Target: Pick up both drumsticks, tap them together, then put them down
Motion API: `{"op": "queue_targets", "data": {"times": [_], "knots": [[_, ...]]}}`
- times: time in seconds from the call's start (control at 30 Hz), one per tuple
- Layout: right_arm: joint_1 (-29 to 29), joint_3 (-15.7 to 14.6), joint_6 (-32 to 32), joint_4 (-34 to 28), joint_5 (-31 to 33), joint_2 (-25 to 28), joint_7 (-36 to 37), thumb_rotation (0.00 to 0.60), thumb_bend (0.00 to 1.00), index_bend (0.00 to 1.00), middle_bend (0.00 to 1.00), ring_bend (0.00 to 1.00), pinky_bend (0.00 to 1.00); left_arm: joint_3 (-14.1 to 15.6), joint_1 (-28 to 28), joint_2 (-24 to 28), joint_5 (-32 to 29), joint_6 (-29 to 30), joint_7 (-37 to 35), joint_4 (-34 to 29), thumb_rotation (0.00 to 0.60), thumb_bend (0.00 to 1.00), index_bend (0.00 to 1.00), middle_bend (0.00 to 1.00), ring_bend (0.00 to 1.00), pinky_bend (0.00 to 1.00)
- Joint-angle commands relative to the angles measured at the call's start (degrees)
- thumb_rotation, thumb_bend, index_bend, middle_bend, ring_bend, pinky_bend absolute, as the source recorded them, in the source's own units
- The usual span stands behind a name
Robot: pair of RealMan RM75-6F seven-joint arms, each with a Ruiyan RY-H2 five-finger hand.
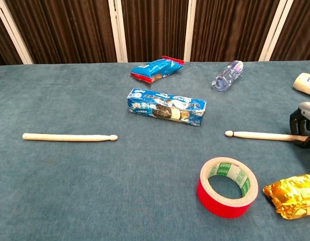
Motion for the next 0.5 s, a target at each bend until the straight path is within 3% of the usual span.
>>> {"op": "queue_targets", "data": {"times": [0.03,0.5], "knots": [[0.1,0.0,0.0,0.1,-0.1,0.0,0.0,0.600,0.40,0.55,0.52,0.39,0.04,0.0,0.0,0.0,0.0,0.0,0.0,0.0,0.600,0.30,0.13,0.07,0.00,0.00],[-0.1,-0.8,0.2,-0.6,-2.5,0.4,0.8,0.600,0.43,0.61,0.54,0.44,0.04,0.1,0.0,0.0,0.2,0.2,0.1,-0.1,0.600,0.30,0.13,0.06,0.00,0.00]]}}
